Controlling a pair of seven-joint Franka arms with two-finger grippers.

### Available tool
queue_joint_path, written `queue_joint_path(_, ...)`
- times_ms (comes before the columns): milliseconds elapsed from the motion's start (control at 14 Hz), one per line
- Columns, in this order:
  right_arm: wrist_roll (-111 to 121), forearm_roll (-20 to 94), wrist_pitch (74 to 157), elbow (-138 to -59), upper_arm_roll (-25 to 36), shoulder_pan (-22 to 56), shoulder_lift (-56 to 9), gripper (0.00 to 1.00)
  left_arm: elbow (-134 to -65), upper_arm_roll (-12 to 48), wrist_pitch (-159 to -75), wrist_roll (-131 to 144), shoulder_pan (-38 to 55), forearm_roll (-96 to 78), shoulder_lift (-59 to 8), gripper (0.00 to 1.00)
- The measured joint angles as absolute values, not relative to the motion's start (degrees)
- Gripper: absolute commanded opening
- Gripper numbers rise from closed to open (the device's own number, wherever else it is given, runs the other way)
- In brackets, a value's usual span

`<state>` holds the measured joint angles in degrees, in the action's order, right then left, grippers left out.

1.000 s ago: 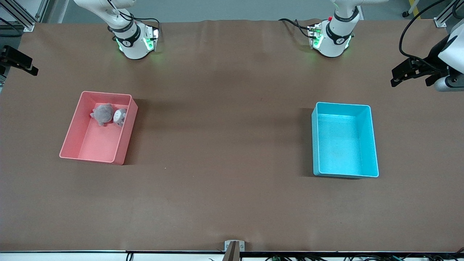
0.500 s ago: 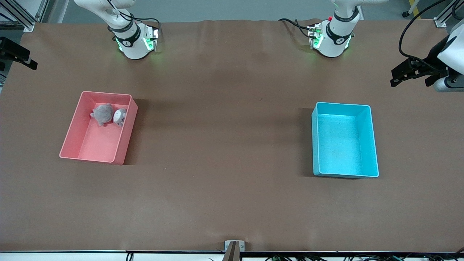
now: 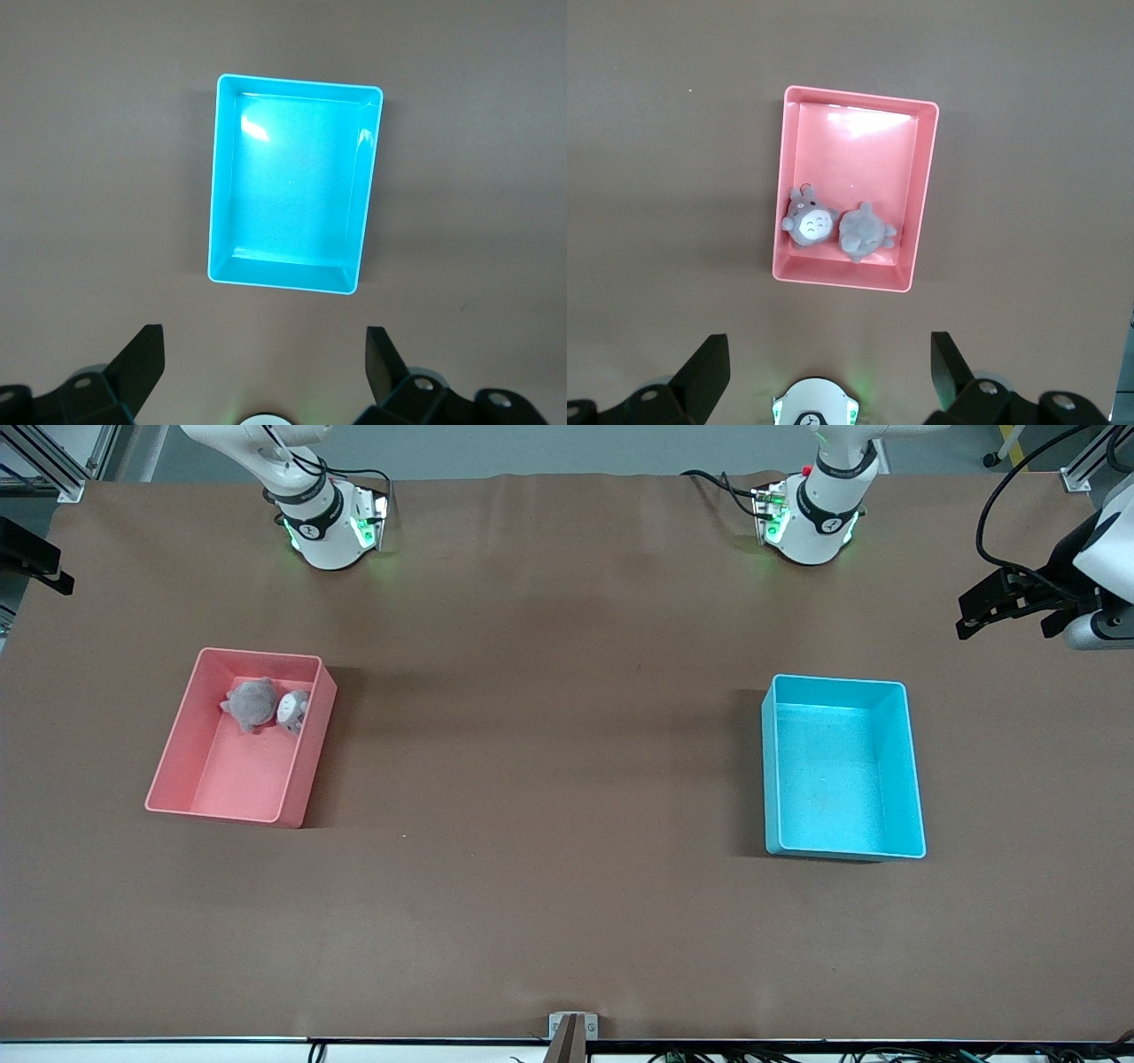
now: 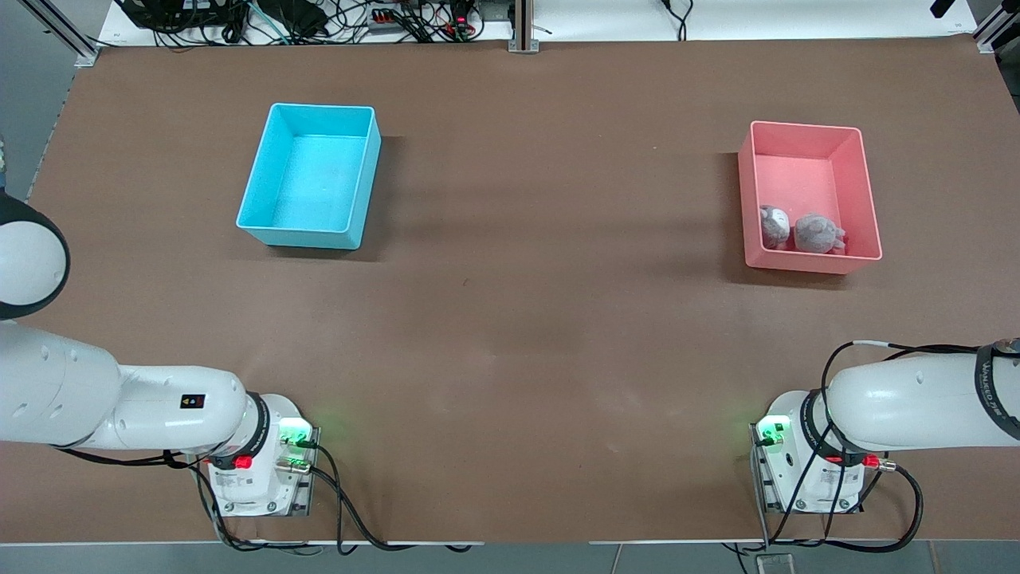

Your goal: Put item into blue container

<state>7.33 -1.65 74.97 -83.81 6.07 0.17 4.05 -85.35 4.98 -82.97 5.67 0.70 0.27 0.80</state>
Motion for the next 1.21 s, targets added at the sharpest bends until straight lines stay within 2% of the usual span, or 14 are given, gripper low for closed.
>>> queue_joint_path(357,7.6,3.3,75.0,-83.8,7.9,-1.1,4.1,1.0,-85.2,4.9,-83.0,5.7,0.7,0.3,1.2,1.0)
queue_joint_path(1214,8.1,0.3,74.9,-83.8,7.2,-0.6,4.0,1.0,-85.4,4.9,-84.4,5.7,0.6,0.8,-0.1,1.0)
